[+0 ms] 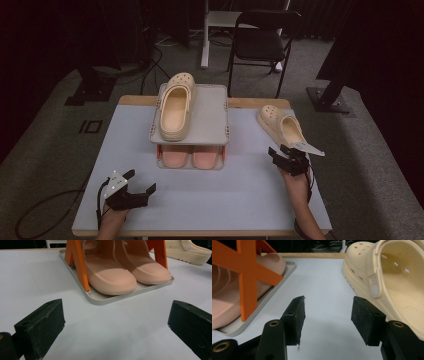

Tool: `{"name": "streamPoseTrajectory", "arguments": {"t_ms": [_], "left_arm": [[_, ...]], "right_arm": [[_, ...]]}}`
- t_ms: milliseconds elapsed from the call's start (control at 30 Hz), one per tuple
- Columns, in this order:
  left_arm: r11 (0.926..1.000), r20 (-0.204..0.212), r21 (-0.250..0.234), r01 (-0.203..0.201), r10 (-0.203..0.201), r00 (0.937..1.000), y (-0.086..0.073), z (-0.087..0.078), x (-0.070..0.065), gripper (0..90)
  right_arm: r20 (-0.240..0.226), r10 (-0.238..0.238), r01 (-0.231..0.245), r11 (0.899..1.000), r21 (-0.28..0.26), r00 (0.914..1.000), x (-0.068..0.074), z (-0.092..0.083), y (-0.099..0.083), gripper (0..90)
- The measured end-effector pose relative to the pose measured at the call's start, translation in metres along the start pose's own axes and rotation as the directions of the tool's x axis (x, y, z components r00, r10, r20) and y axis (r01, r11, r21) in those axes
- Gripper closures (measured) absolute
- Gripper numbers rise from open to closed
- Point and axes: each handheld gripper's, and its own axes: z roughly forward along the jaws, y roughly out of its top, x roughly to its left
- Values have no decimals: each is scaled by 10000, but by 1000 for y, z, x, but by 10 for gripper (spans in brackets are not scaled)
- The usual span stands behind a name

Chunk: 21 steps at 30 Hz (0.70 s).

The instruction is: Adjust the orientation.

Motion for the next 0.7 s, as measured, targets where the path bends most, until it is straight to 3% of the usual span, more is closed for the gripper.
{"name": "streamPoseTrajectory", "arguments": {"t_ms": [433, 700], "left_arm": [[10000, -93, -49, 36, -37, 9999, -1, -4, 1, 9], [10000, -98, -34, 42, -43, 9999, -2, -5, 1, 9]], "right_arm": [[436, 235, -236, 9997, 20, 9988, -29, 14, 20, 397], [760, 123, -127, 9999, 42, 9970, -39, 25, 28, 393]]}}
